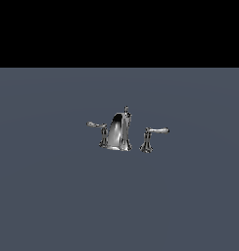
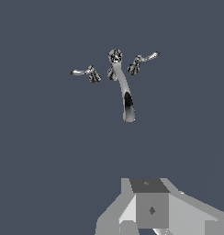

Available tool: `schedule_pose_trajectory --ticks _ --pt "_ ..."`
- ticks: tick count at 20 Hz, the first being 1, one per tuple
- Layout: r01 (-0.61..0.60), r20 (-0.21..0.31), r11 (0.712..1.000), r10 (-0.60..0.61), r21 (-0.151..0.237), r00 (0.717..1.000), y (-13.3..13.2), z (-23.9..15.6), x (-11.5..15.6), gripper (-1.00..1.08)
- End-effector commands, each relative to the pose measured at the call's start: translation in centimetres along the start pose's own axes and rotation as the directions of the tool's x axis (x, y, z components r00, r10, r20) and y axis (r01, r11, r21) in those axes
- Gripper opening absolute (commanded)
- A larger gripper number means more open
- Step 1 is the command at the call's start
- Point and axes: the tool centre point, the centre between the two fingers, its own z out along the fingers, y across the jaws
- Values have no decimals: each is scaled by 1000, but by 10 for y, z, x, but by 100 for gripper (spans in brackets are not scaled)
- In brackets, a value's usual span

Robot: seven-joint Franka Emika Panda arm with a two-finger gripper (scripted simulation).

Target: Turn on the faucet by rotating a designated handle.

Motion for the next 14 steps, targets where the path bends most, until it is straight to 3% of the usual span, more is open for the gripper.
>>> schedule_pose_trajectory --ticks 1,7,14 --pt "-56 1 998 56 0 998 -11 13 3 -100" --pt "-184 2 983 184 1 983 -37 43 15 -100" --pt "-328 5 945 327 2 945 -64 78 32 -100"
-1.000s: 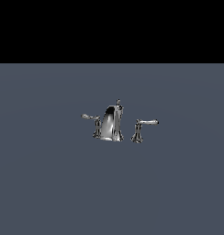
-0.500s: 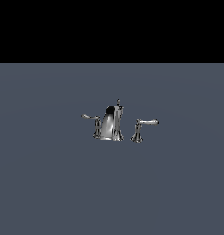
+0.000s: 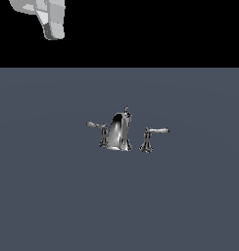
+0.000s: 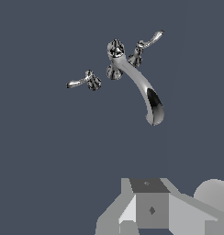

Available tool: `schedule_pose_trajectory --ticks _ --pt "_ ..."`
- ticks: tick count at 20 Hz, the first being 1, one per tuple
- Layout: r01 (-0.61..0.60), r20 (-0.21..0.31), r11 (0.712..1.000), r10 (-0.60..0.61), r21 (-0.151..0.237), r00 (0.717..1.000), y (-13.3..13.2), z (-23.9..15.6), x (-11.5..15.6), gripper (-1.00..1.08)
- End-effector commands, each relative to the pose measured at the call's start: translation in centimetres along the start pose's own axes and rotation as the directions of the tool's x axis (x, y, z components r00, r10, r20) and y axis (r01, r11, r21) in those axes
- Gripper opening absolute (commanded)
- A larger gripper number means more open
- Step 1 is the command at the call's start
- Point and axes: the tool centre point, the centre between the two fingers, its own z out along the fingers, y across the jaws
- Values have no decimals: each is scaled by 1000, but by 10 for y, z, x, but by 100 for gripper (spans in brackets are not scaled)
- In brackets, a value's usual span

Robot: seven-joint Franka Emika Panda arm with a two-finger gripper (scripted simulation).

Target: Turn on the faucet by rotating a designated handle.

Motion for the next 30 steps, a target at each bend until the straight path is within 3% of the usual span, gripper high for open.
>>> schedule_pose_trajectory --ticks 1,15,30 --pt "-54 1 999 54 1 999 -11 12 4 -100" --pt "-318 6 948 318 3 948 -64 75 32 -100" --pt "-550 7 835 550 1 835 -103 135 73 -100"
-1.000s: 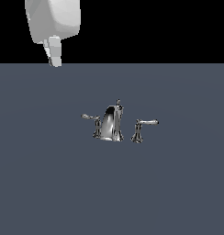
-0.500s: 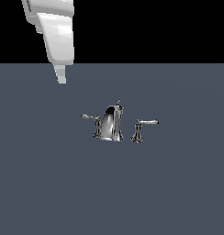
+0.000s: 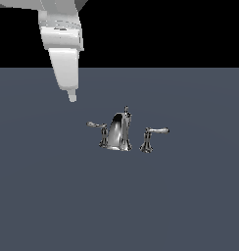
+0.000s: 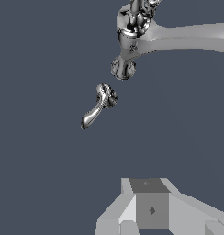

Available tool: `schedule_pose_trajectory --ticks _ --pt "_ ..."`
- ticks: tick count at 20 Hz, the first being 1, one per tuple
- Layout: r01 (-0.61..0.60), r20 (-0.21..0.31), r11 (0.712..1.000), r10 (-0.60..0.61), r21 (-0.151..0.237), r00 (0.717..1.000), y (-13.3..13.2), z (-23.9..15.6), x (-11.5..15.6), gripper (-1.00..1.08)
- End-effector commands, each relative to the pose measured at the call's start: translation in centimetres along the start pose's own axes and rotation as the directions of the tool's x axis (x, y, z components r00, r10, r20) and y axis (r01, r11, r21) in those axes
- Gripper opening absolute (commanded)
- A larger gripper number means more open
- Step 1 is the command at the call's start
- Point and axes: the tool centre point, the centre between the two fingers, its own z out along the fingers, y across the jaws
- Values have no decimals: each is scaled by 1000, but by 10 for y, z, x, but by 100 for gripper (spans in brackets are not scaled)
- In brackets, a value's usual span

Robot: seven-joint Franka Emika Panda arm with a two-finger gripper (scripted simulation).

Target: Turn on the faucet by rotating a designated handle.

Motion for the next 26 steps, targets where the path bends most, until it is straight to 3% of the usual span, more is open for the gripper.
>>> schedule_pose_trajectory --ticks 1,10,26 --pt "-45 -1 999 45 0 999 -9 11 4 -100" --pt "-225 -6 974 225 -3 974 -44 53 24 -100" --pt "-486 -12 874 486 -5 874 -90 116 69 -100"
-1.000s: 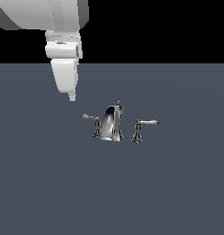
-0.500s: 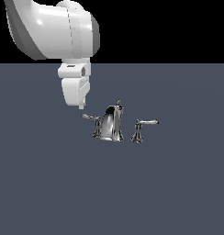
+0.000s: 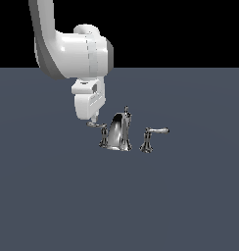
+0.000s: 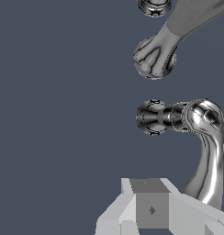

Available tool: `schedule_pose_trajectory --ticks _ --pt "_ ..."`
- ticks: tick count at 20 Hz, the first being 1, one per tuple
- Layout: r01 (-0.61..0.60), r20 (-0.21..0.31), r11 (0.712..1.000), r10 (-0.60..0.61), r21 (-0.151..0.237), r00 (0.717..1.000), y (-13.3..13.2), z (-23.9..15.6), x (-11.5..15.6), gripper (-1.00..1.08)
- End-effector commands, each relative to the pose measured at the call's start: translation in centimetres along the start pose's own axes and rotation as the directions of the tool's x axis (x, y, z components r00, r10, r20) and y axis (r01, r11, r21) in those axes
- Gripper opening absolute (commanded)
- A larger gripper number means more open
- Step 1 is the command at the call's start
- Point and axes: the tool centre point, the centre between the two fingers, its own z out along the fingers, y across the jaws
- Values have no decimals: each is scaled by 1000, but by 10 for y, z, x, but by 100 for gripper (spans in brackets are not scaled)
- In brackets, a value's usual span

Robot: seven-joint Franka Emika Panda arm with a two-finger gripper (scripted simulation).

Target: Turn on the faucet by rotating a designated handle.

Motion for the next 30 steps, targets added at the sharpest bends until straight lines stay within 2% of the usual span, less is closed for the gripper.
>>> schedule_pose_trajectory --ticks 1,10,22,24,30 --pt "-25 0 1000 25 0 1000 -5 5 2 -100" --pt "-39 2 999 39 0 999 -9 7 4 -100" --pt "-40 3 999 40 0 999 34 7 -15 -100" --pt "0 3 1000 0 8 1000 24 7 -7 -100" --pt "-12 3 1000 12 6 1000 42 7 -4 -100"
